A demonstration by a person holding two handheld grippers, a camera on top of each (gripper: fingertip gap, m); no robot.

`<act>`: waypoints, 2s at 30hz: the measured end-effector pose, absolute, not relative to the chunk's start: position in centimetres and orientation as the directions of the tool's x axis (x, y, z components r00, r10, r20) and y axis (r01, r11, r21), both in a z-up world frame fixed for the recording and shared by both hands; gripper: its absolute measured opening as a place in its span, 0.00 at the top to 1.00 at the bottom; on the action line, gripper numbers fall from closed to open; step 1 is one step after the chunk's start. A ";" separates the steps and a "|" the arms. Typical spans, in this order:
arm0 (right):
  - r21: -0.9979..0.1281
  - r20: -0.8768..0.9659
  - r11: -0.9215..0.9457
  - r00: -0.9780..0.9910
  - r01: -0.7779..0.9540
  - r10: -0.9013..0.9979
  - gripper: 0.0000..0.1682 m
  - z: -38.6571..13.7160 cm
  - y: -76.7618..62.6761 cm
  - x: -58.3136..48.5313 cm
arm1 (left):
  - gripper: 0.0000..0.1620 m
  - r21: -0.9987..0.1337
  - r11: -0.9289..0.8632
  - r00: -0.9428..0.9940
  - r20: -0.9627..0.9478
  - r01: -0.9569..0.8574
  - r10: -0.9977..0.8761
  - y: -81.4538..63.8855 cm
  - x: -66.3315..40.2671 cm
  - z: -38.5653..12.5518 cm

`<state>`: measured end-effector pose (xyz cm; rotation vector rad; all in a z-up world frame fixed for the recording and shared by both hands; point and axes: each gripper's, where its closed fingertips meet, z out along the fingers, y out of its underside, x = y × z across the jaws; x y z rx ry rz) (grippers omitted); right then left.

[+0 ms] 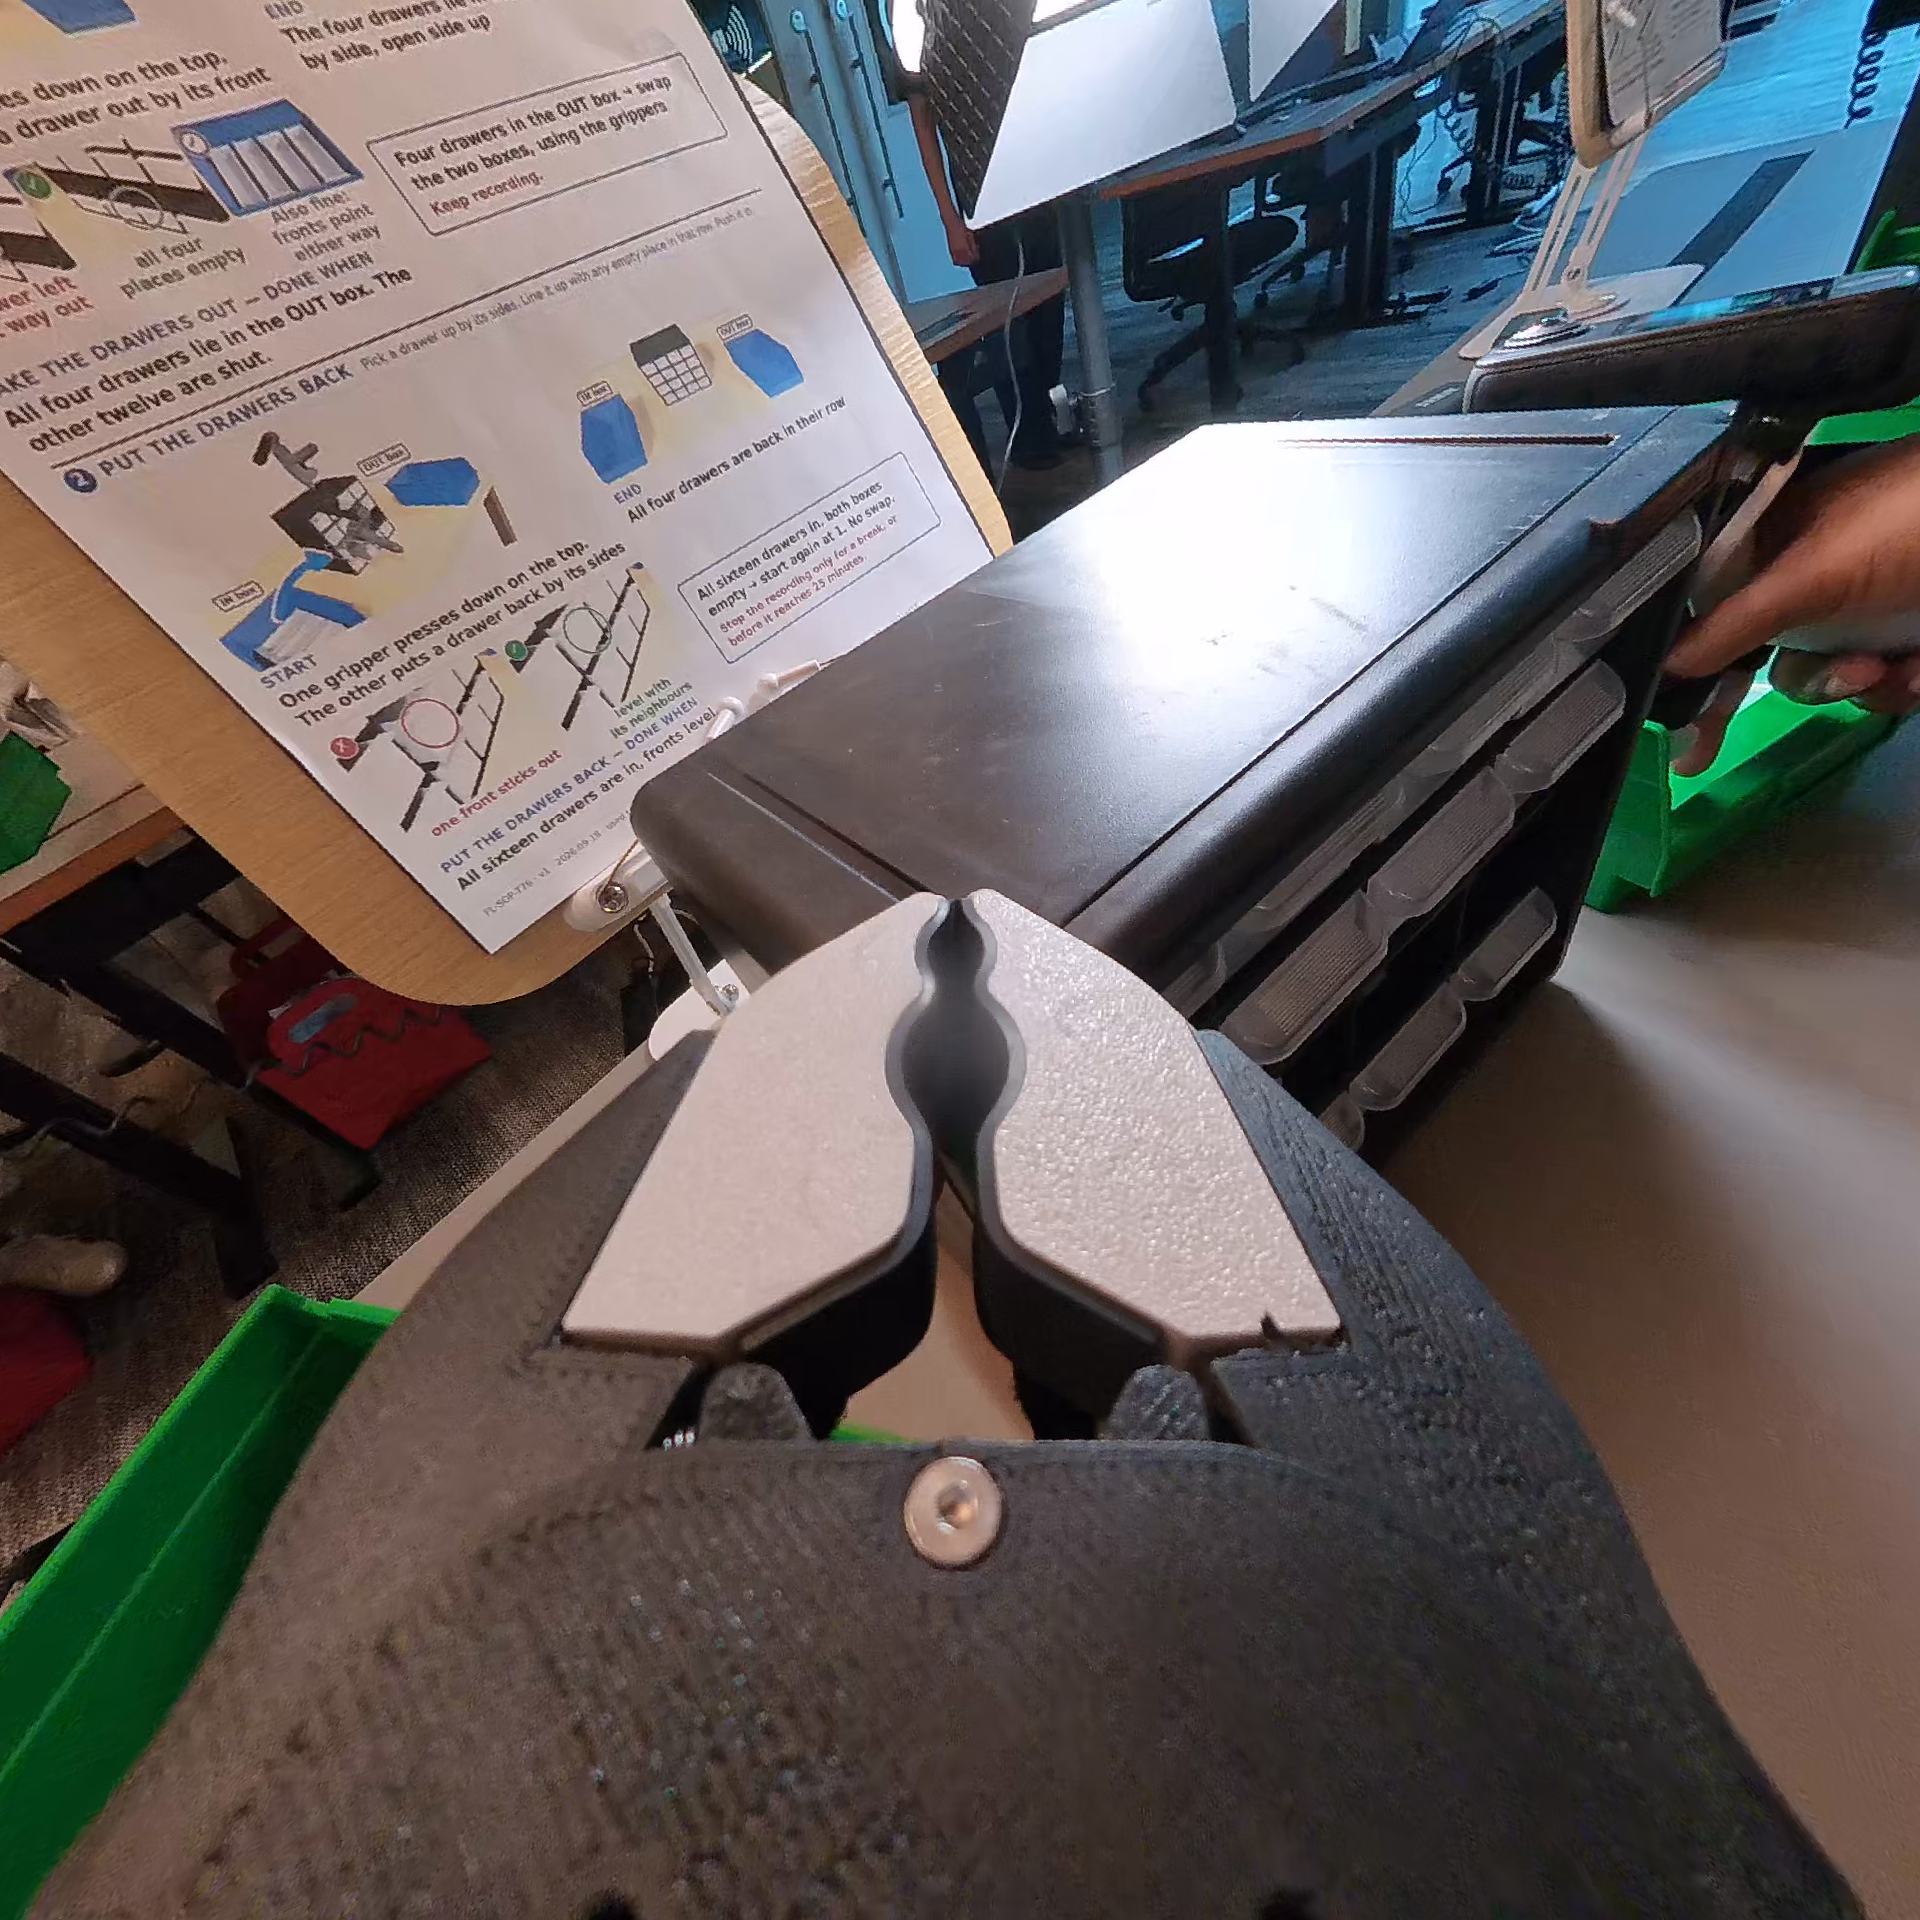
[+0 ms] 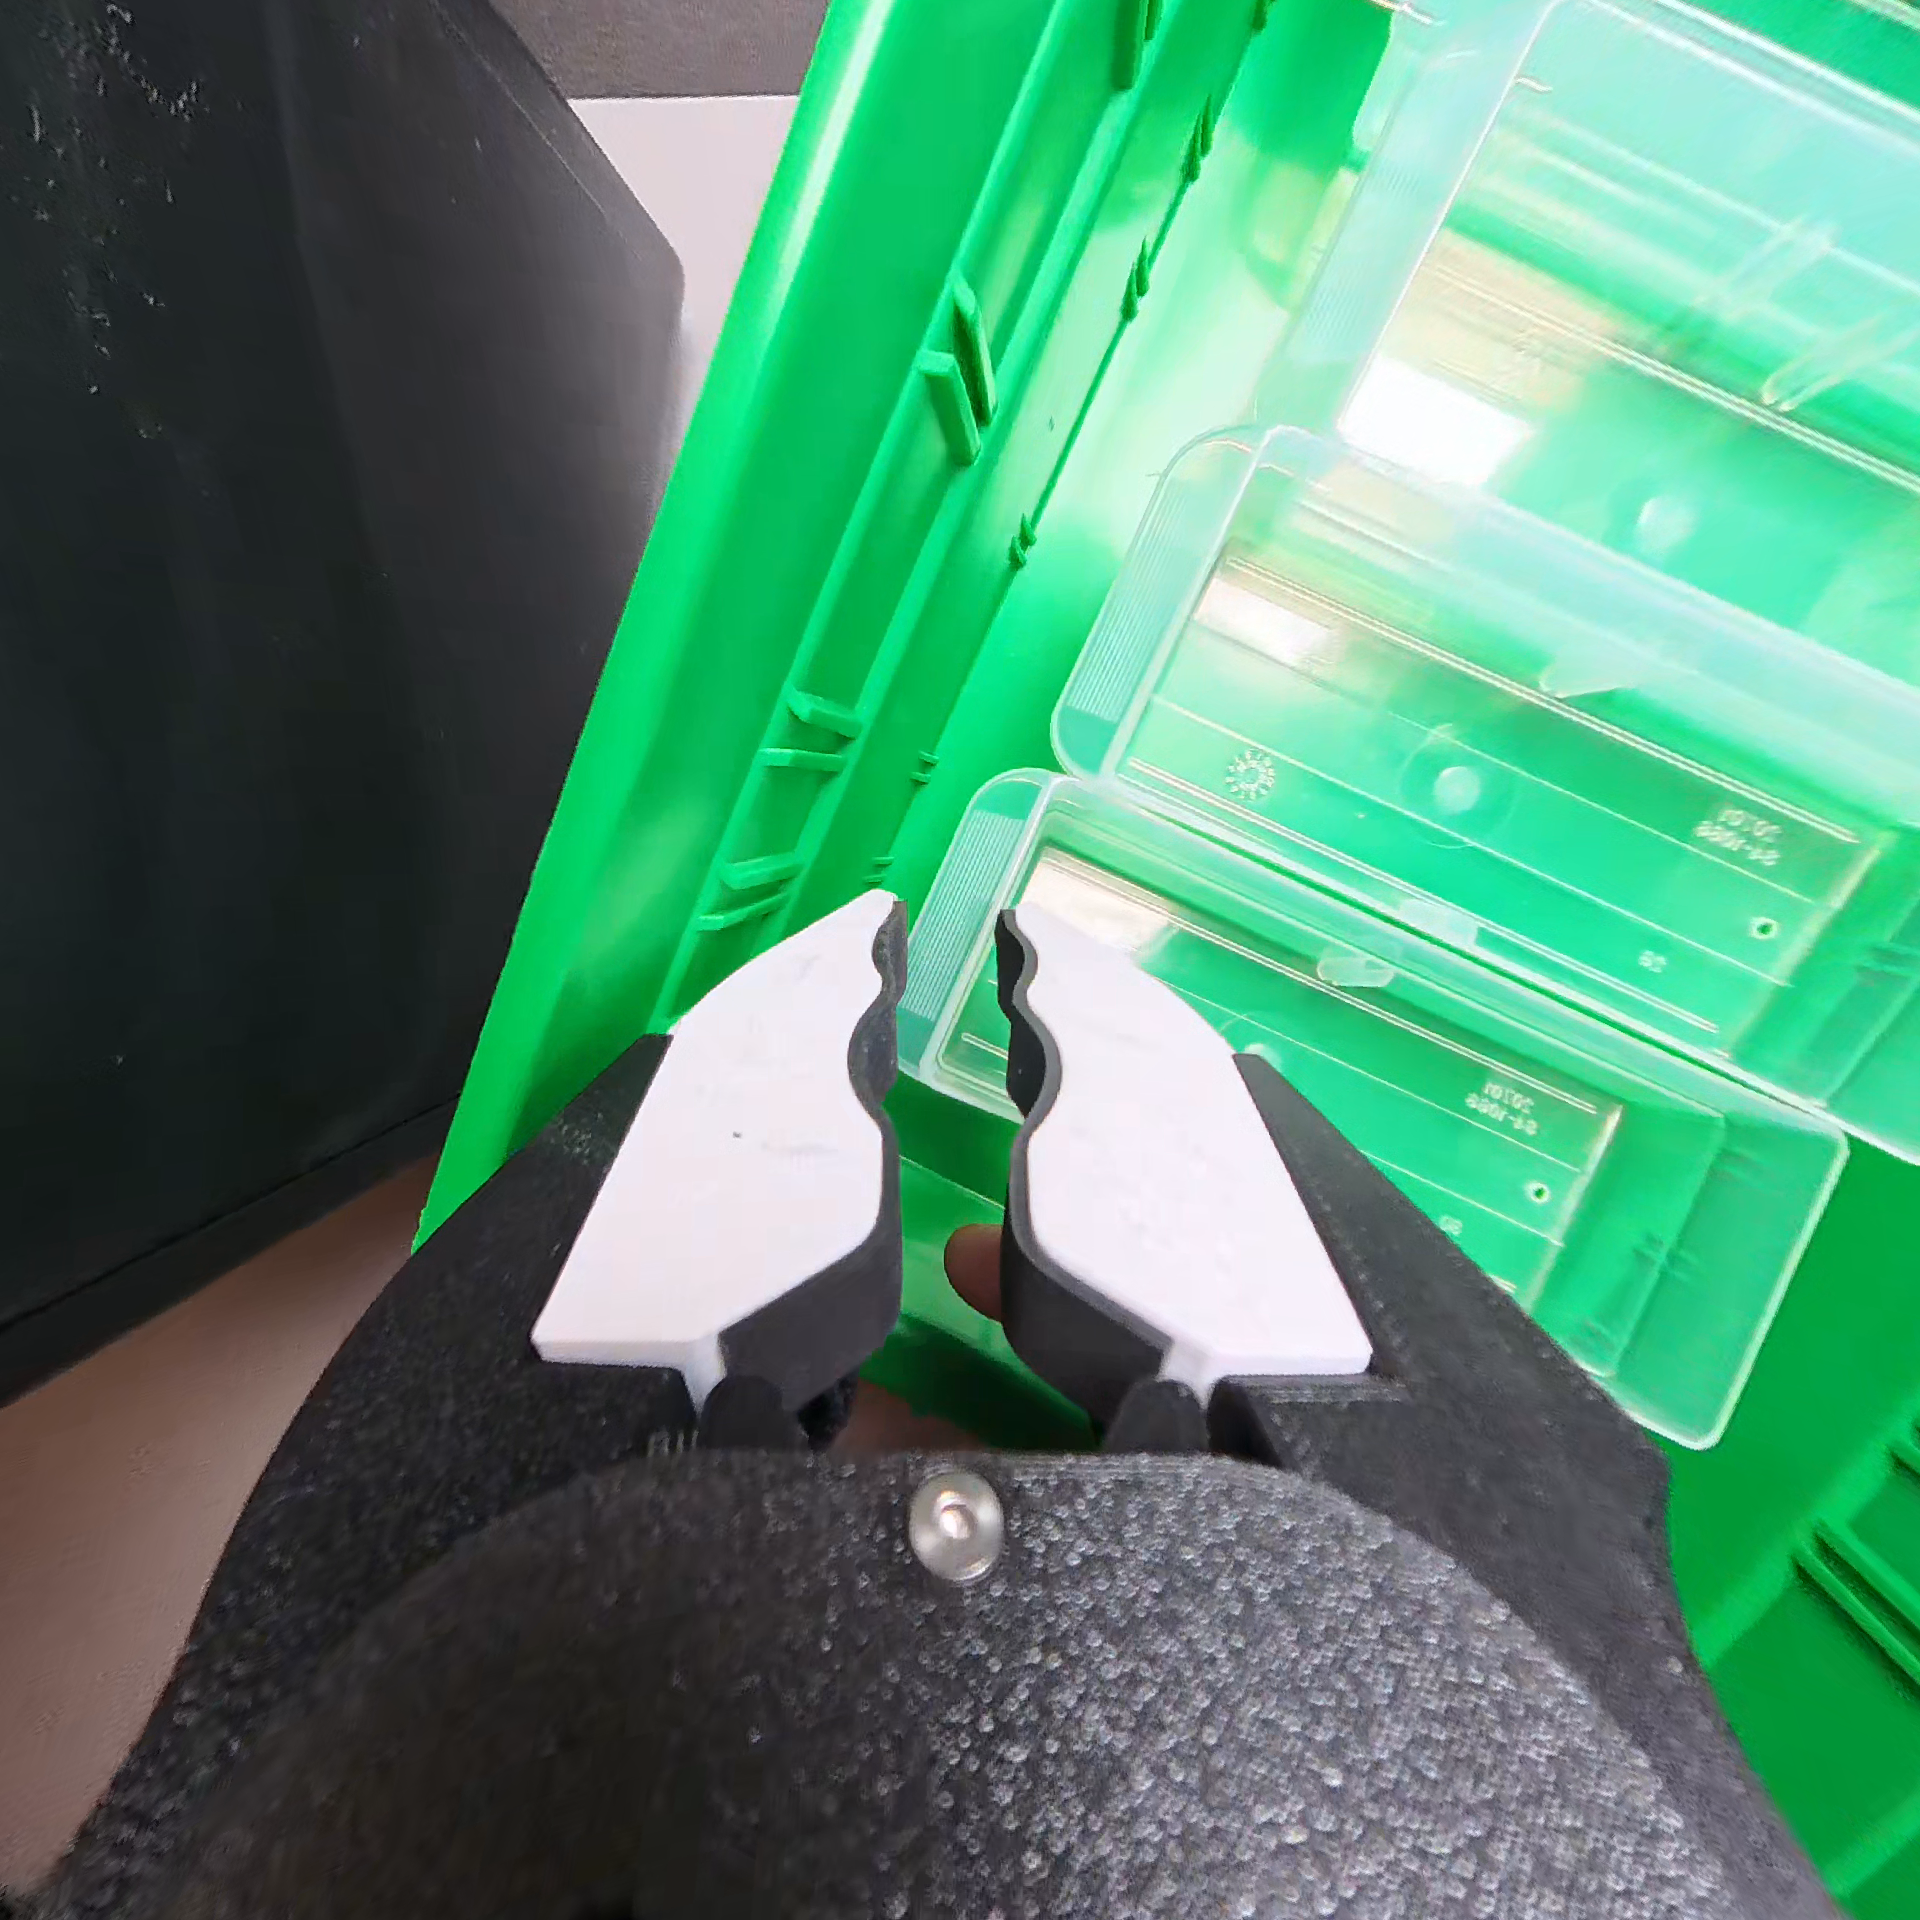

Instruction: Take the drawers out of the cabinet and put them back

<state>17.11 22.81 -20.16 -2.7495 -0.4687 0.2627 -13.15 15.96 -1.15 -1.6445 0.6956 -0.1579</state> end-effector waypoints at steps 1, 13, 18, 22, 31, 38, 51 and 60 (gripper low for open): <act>-0.359 -0.132 -0.890 0.928 0.282 0.348 0.90 -20.1 22.8 17.1 | 1.00 -0.937 -0.036 0.807 -0.280 -0.348 -0.520 16.0 -13.2 -1.2; -0.792 -0.318 -0.605 0.794 0.078 0.518 0.85 -10.9 24.0 15.0 | 1.00 -0.938 -0.035 0.806 -0.276 -0.344 -0.523 16.0 -13.1 -1.2; -0.944 0.244 -0.033 0.764 0.328 0.597 0.84 -5.8 20.6 15.7 | 1.00 -0.941 -0.034 0.809 -0.269 -0.336 -0.523 16.0 -13.1 -1.2; -0.783 0.574 0.142 0.616 0.606 0.540 0.82 -7.7 16.9 16.2 | 1.00 -0.934 -0.027 0.809 -0.294 -0.356 -0.510 16.0 -13.2 -1.1; -0.363 0.758 0.062 0.256 0.930 0.600 0.64 -17.0 14.7 20.0 | 1.00 -0.918 -0.059 0.835 -0.329 -0.393 -0.441 13.8 -14.9 -1.2; -0.218 0.742 0.023 0.151 0.976 0.653 0.63 -19.0 15.4 21.9 | 0.87 -0.929 -0.078 0.878 -0.312 -0.363 -0.362 10.1 -17.6 -1.2; -0.090 0.729 0.081 0.011 0.993 0.684 0.83 -19.9 15.3 23.2 | 0.50 -0.619 -0.581 0.849 -0.360 -0.528 -0.387 6.0 -25.7 -14.4; -0.040 0.672 0.073 -0.027 0.997 0.740 0.83 -19.9 12.2 22.9 | 0.72 -0.224 -0.669 0.692 -0.402 -0.709 -0.599 5.4 -26.9 -22.4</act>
